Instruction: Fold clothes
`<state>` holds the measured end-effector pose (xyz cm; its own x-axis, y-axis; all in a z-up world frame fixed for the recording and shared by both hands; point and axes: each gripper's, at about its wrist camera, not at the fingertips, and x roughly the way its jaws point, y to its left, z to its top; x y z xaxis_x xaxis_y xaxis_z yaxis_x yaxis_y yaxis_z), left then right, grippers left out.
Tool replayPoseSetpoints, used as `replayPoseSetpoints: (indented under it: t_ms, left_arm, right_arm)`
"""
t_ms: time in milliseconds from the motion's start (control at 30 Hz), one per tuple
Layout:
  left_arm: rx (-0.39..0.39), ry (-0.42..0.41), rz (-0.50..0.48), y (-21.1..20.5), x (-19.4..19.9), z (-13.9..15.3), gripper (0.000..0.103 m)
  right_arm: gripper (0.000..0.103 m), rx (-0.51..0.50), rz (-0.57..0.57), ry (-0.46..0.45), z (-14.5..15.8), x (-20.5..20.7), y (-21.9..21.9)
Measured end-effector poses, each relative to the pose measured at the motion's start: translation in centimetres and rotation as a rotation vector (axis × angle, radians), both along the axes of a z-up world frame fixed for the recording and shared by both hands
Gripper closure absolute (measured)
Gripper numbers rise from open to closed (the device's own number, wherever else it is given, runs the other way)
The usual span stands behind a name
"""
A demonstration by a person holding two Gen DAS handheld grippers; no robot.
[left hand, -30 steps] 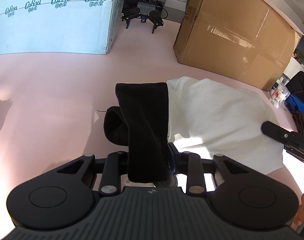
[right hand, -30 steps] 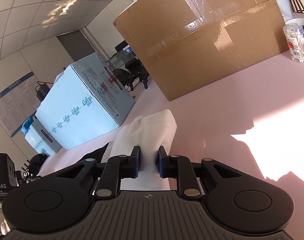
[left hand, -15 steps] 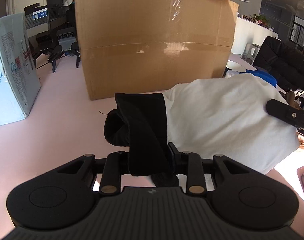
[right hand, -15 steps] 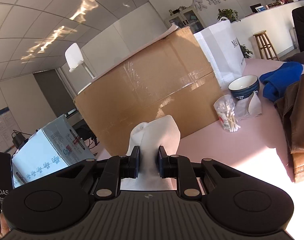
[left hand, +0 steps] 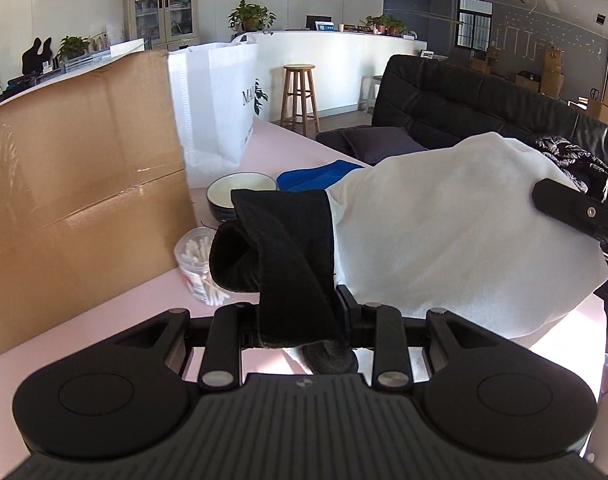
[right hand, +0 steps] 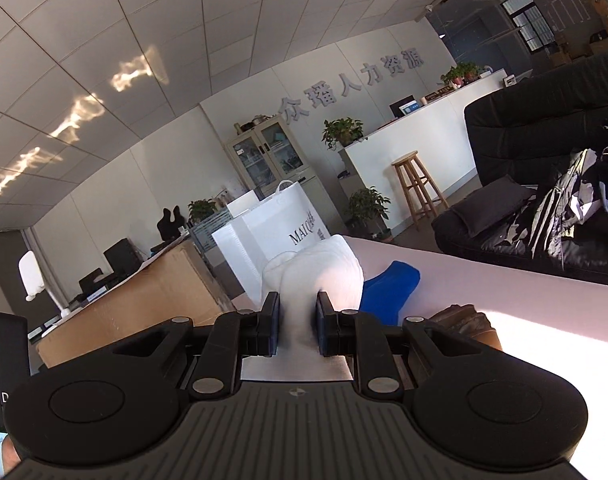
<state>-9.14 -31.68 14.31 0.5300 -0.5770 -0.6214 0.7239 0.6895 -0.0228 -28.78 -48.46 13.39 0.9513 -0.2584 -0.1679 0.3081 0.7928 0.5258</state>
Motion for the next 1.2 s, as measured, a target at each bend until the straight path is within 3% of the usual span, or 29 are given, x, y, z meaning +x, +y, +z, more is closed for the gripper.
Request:
replayPoseSetpoints:
  t_ms: [200,267,400,633,767,867,900,933,967,1033,1200]
  left_arm:
    - [0.049,-0.079,-0.074,-5.5,-2.5,-2.4,0.077]
    - [0.074,-0.067,-0.096,-6.4,-2.9,-3.2,0.077]
    - [0.109,0.018,-0.098,-7.1,-2.8,-5.0,0.076]
    - [0.138,-0.009,-0.088,-6.9,-2.7,-6.7,0.073]
    - [0.132,0.006,-0.088,-6.3,-2.4,-7.4,0.062]
    - [0.116,-0.006,-0.097,-5.6,-2.4,-8.3,0.047]
    - [0.101,-0.009,-0.096,-5.1,-2.4,-8.5,0.043]
    - [0.087,-0.012,-0.095,-4.7,-2.4,-8.6,0.032]
    - [0.067,-0.014,-0.090,-4.1,-2.4,-8.8,0.023]
    - [0.047,-0.019,-0.078,-3.0,-2.2,-8.8,0.022]
    - [0.008,-0.009,-0.057,0.4,-1.7,-7.5,0.019]
  right_arm:
    - [0.087,0.063,-0.083,0.038,-3.6,-1.5,-4.5]
    - [0.087,0.076,-0.099,0.049,-4.7,-1.8,-5.5]
    - [0.087,0.113,-0.099,0.070,-6.8,-2.0,-7.0]
    - [0.087,0.160,-0.096,0.123,-10.1,-1.9,-7.6]
    - [0.086,0.170,-0.102,0.155,-11.2,-1.9,-7.7]
    - [0.071,0.192,-0.132,0.201,-11.6,-1.7,-7.7]
    - [0.058,0.204,-0.146,0.208,-11.7,-1.7,-7.7]
    - [0.043,0.218,-0.163,0.211,-11.6,-1.7,-7.7]
    - [0.036,0.237,-0.180,0.211,-11.6,-1.8,-7.7]
    - [0.015,0.282,-0.213,0.203,-11.5,-2.0,-7.5]
    - [0.005,0.346,-0.264,0.186,-10.5,-2.3,-6.6]
